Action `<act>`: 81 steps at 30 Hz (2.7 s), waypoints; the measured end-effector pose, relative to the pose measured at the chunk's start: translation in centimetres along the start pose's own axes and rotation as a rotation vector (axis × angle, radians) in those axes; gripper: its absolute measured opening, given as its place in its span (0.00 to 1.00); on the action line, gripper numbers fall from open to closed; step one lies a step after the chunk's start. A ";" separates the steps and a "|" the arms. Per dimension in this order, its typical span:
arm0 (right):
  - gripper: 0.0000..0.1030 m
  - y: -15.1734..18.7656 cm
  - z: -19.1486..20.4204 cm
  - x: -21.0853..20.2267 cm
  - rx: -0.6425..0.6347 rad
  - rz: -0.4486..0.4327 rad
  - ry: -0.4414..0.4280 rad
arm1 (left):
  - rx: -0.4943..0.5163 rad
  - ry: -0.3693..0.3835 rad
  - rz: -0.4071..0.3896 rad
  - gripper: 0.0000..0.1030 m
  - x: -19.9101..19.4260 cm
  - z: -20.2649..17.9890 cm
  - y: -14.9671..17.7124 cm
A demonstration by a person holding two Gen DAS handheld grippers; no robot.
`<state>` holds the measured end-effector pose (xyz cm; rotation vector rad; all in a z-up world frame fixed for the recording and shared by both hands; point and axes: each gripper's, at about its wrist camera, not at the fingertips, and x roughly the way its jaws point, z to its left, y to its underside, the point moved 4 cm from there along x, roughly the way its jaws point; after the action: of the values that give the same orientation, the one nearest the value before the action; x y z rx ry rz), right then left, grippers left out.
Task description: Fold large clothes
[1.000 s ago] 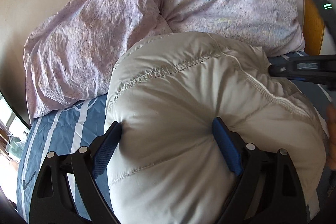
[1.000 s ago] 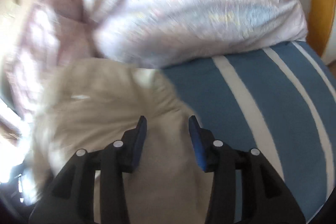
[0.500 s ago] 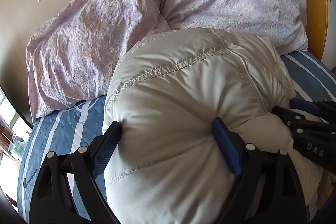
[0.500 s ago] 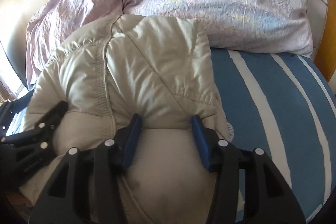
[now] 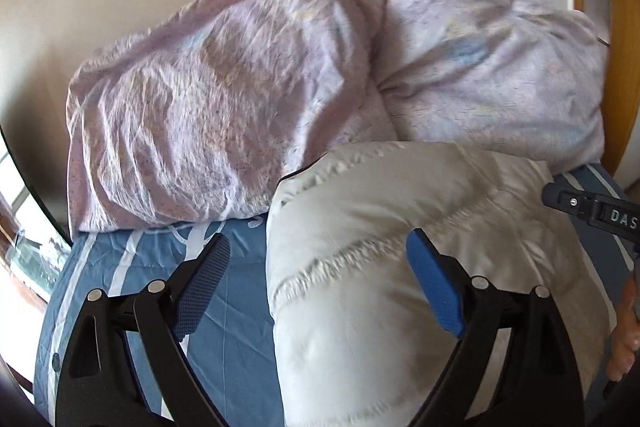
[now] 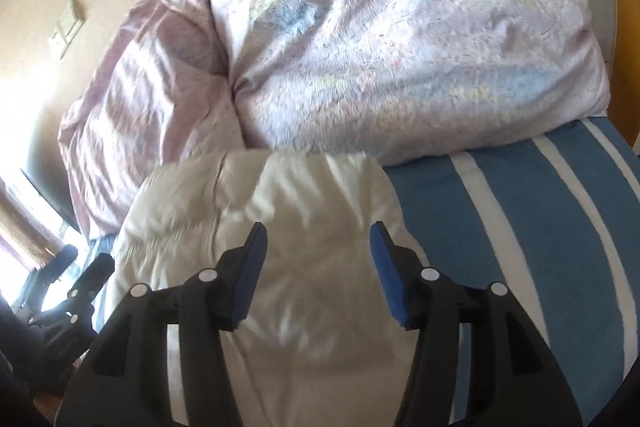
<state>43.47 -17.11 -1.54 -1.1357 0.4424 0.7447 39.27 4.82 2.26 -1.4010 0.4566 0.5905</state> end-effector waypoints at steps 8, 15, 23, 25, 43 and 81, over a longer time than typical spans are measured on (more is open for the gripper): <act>0.63 1.4 -0.9 4.7 -0.035 0.044 0.139 | -0.026 0.049 0.051 0.88 3.4 -1.5 0.8; 0.77 1.6 -3.0 6.9 0.030 0.067 0.141 | -0.005 -0.011 0.052 0.90 5.3 -3.1 1.5; 0.69 2.5 -1.9 0.2 -0.034 0.015 0.054 | -0.066 0.087 0.025 0.90 0.9 -0.8 2.3; 0.68 3.5 -0.8 -2.9 -0.077 -0.026 0.006 | -0.045 0.115 0.015 0.90 -1.6 -1.0 3.2; 0.64 11.7 -0.7 -5.2 -0.228 0.018 0.069 | 0.141 0.102 0.043 0.92 -4.4 -4.9 8.8; 0.98 12.7 -2.7 -11.6 -0.136 -0.131 0.261 | -0.003 0.072 -0.013 0.99 -7.2 -3.0 9.6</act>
<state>26.43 -20.30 -3.14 -1.3843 0.5365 0.5196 27.78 1.72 -1.06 -1.4305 0.5044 0.5314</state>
